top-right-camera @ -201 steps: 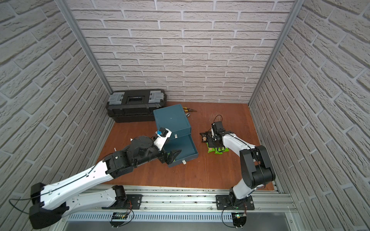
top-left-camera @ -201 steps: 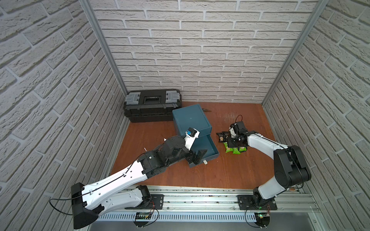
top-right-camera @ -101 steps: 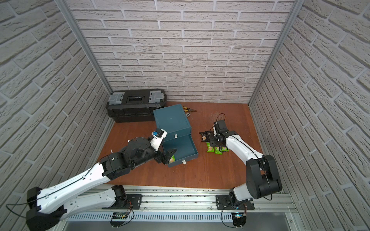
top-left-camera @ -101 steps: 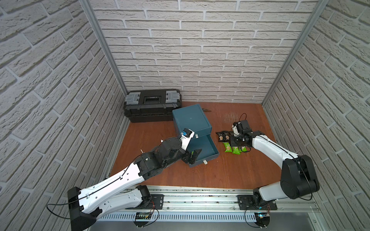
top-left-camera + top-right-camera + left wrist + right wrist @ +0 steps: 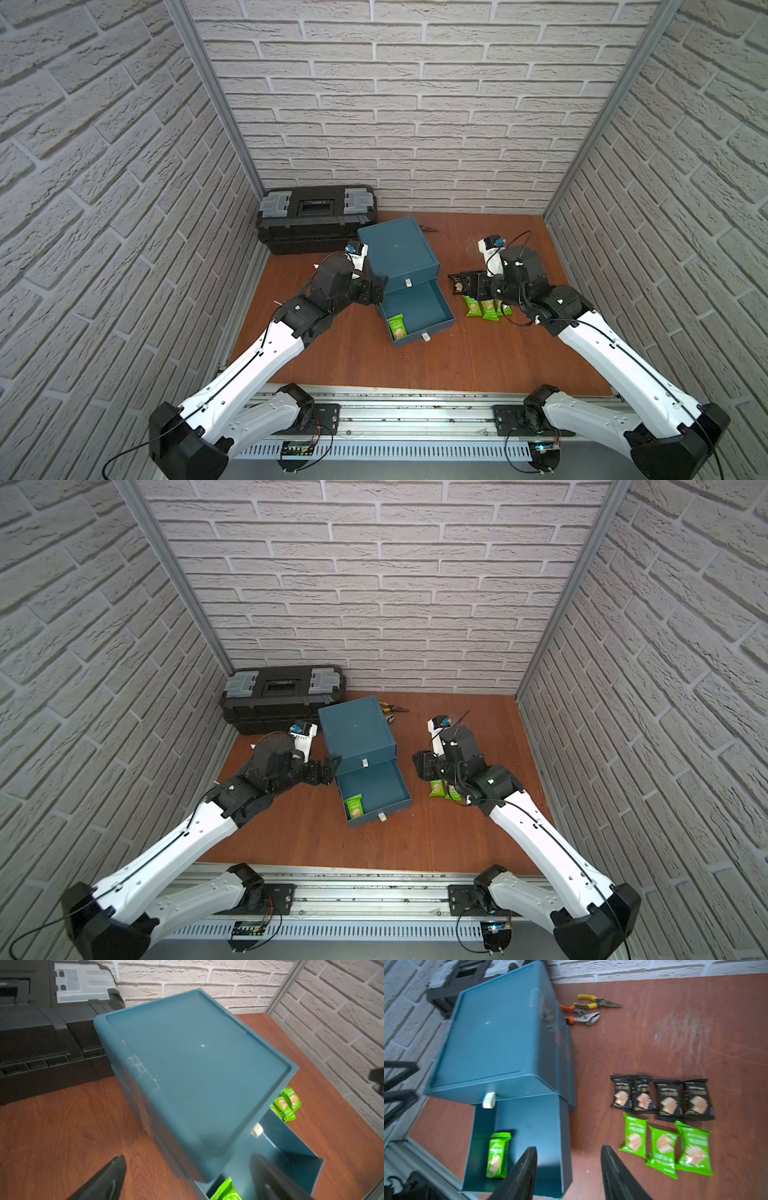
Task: Take the cookies out of the drawer
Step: Place the cookie at the center of the board, then pick up the cookie from the drawer.
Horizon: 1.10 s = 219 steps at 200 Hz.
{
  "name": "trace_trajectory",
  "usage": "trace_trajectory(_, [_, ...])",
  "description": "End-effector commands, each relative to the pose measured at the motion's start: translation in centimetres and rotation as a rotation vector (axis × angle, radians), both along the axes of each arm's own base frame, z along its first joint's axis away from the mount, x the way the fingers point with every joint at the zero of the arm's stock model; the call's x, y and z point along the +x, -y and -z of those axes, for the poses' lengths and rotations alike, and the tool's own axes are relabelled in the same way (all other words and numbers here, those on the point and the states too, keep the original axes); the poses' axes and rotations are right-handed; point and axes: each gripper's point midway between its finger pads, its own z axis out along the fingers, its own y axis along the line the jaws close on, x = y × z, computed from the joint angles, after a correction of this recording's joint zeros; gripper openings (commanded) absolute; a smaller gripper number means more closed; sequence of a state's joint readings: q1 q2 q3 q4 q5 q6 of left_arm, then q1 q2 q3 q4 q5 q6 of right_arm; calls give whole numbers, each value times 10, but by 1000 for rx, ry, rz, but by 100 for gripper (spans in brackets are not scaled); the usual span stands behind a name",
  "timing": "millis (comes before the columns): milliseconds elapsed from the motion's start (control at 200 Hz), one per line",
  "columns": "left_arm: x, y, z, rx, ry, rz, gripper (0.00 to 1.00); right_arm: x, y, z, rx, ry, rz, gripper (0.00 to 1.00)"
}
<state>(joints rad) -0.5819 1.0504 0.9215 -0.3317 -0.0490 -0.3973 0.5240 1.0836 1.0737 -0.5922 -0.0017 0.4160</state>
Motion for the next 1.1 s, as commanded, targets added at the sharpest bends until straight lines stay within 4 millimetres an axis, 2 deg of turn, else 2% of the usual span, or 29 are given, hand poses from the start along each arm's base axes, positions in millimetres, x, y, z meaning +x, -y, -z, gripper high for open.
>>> trace_trajectory(0, [18,9,-28,-90,62,7,98,-3,-34,12,36,-21,-55,54])
trace_trajectory(255, [36,3,-21,-132,30,-26,99,-21,-81,40,-20,-74,-153,55])
trace_trajectory(620, [42,-1,-12,-160,-7,-39,98,-29,-117,79,-113,-149,-235,62])
trace_trajectory(840, [46,-5,-8,-172,-21,-60,98,-28,-140,99,-157,-189,-284,63])
trace_trajectory(1090, [47,-1,-11,-183,-27,-37,98,-24,-148,125,-215,-243,-299,62])
